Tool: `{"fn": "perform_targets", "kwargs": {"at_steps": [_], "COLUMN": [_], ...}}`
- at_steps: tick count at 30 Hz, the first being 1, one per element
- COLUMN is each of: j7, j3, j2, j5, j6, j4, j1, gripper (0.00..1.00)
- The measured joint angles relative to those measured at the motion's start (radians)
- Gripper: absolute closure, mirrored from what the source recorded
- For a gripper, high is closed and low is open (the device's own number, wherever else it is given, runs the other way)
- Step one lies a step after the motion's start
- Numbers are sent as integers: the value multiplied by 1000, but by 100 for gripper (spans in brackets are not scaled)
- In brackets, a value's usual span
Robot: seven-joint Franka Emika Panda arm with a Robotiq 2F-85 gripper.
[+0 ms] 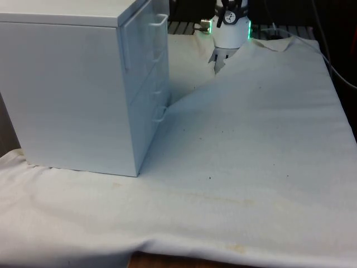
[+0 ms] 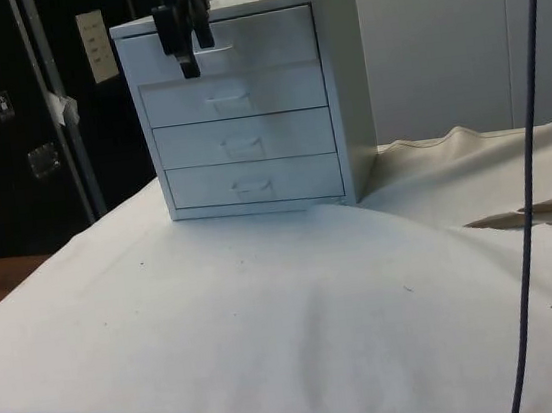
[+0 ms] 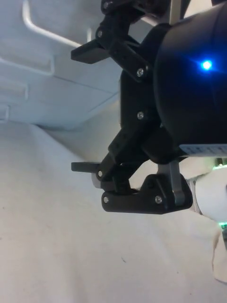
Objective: Open the drawer, then close it.
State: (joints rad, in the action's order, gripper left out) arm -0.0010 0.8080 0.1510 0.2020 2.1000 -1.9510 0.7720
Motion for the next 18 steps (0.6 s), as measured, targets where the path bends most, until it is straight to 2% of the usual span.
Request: {"fn": "perform_targets", "kwargs": {"at_steps": [10, 18], "j7": [22, 59], "j3": [4, 2], "j2": [22, 25], "j5": [45, 112], "j6": [6, 6], "j4": [0, 0], "j1": [-1, 1], "gripper": [0, 0]}}
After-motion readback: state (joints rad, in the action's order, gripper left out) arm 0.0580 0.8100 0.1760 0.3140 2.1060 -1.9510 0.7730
